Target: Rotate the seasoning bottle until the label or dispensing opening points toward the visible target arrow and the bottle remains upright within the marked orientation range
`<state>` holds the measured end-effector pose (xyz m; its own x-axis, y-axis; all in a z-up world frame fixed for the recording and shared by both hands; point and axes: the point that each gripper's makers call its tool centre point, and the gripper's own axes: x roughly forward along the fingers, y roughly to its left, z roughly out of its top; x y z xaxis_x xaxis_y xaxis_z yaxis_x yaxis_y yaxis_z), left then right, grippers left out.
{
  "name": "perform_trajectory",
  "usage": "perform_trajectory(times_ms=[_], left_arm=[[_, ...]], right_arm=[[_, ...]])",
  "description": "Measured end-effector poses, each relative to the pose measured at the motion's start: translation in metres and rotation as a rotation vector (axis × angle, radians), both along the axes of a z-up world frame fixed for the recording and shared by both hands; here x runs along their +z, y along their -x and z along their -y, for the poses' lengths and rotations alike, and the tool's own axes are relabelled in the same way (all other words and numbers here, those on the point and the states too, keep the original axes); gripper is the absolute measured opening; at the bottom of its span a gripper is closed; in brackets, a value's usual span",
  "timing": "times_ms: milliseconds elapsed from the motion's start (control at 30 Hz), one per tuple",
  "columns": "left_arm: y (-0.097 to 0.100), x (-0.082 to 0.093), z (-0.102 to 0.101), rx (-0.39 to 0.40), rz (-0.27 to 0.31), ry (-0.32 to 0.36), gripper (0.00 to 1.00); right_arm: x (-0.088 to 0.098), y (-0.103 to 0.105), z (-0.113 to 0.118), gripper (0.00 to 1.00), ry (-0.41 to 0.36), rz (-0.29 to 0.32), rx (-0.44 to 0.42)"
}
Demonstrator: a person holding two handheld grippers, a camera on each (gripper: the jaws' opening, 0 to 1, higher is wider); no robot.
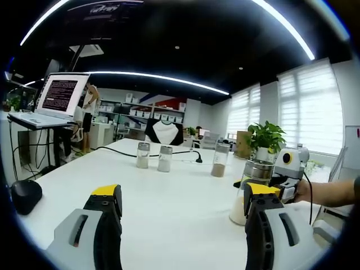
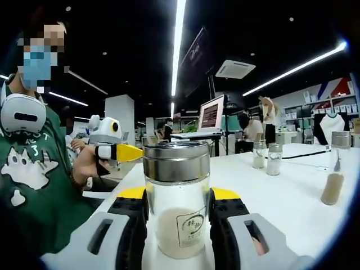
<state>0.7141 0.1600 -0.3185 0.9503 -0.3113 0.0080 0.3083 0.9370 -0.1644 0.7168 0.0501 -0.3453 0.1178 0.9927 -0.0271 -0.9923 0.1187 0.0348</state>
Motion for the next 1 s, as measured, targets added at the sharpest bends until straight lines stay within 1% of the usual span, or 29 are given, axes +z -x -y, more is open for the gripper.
perform_trajectory(times_ms=[500, 600, 1000], left_arm=[[-0.0003, -0.0008, 0.0012, -0.004, -0.002, -0.002, 0.94], [0.001, -0.0001, 0.0028, -0.004, 0.001, -0.002, 0.94], [0.0012, -0.0003, 0.0018, -0.004, -0.001, 0.0, 0.94]], right_arm=[[0.0, -0.002, -0.0001, 0.4, 0.005, 0.009, -0.027], [-0.0004, -0.0026, -0.0006, 0.4, 0.021, 0.012, -0.04], [-0.0014, -0.0053, 0.0002, 0.4, 0.028, 0.011, -0.101]])
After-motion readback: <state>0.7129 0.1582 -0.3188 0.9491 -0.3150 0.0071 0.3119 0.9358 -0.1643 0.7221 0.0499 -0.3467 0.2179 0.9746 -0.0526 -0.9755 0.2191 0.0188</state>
